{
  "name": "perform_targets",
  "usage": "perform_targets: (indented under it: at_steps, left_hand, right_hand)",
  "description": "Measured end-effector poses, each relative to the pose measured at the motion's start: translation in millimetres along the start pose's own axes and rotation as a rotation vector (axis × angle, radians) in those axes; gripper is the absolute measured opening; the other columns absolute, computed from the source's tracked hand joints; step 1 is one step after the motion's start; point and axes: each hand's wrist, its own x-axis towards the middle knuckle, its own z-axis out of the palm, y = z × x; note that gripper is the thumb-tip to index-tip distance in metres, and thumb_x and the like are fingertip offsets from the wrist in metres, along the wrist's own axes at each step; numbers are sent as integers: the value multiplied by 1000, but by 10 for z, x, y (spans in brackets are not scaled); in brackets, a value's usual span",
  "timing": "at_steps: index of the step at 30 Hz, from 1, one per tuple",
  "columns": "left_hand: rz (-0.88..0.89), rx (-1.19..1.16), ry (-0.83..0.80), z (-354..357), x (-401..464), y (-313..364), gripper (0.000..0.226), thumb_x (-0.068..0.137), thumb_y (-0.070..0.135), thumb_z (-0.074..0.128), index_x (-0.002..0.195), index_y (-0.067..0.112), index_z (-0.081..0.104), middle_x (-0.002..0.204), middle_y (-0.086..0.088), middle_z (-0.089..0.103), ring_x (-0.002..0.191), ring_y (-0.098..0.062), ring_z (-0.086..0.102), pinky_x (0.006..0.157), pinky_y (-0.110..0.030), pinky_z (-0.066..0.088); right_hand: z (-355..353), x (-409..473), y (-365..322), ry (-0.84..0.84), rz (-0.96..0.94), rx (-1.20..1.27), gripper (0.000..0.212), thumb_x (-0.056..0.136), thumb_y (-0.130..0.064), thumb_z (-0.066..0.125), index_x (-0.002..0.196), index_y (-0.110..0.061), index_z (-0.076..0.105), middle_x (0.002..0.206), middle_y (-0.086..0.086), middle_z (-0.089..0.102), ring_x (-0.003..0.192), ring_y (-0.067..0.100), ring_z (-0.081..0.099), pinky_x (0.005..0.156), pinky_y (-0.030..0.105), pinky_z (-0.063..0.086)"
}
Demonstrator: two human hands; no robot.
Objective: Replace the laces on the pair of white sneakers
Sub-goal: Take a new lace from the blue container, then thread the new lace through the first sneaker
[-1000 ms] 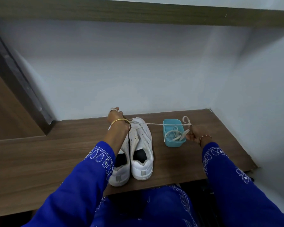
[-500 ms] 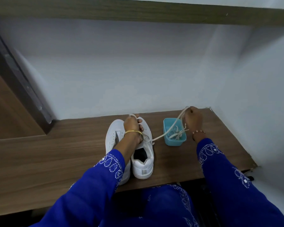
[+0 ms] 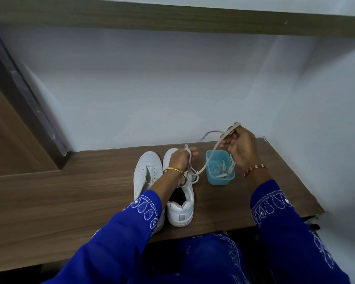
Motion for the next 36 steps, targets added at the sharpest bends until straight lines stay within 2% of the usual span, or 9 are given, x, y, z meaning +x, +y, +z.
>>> perform_targets:
  at_steps: [6,12,18,23,26,29,31,34,36]
  left_hand:
    - [-122,-74,-25,5,-29,42,23,94,12,41,93,18,63,82,-5,57,68,-14,47,63,-27,38]
    - [-202,-166,-47,-88,-83,-4,27,92,7,37,105,20,56,74,-5,51,63,-16,49,57,-29,41]
    - [-248,-210,-110,-192,-150,-36,23,93,3,34,85,11,54,73,-10,50,56,-20,54,48,-25,41]
    - [-249,-158,-110,-238,-115,-91,20,91,4,39,87,9,58,84,-8,54,82,-20,54,63,-31,44]
    - [-200,3,-77,-302,-124,-170,23,93,11,42,106,11,61,99,-5,59,95,-17,52,79,-29,42]
    - [-127,146,-49,-374,-132,-279,28,93,5,43,114,6,61,104,-9,59,89,-16,54,80,-28,45]
    - [-63,216,-42,-407,-151,-357,31,91,-2,42,117,0,59,103,-13,59,91,-20,54,90,-32,45]
    - [68,289,-44,-430,-189,-463,31,90,-6,40,112,-1,62,109,-19,63,98,-20,57,99,-35,45]
    - [163,357,-45,-442,-205,-513,30,90,-6,41,104,3,66,107,-18,66,99,-21,59,101,-40,45]
  right_hand:
    - [43,-167,323,-73,126,-470,23,94,-8,43,74,-5,55,68,12,58,47,14,57,47,21,51]
    - [176,-389,722,-285,167,-646,20,89,0,50,106,-4,61,73,6,61,60,13,56,55,21,53]
    - [213,-455,881,-260,88,-755,16,84,1,58,98,-2,64,64,2,59,54,9,54,49,12,48]
    - [171,-404,924,-147,7,-736,3,85,-2,61,86,-1,62,65,5,58,49,7,54,44,12,45]
    - [23,-333,965,-17,-31,-783,7,86,-5,60,83,2,62,71,8,60,58,15,56,54,20,50]
    - [-205,-280,1036,47,-47,-909,23,84,-2,61,64,-11,53,67,4,58,65,21,59,68,34,53]
    - [-327,-287,1103,38,-66,-1038,30,83,-2,62,60,-15,48,66,-1,54,71,21,58,69,32,50]
    - [-433,-313,1236,-14,-79,-1206,7,83,-4,61,77,-2,62,82,11,63,78,20,56,72,29,46]
    - [-467,-326,1317,-67,-67,-1320,15,85,-8,60,95,2,65,97,16,66,89,25,59,76,29,42]
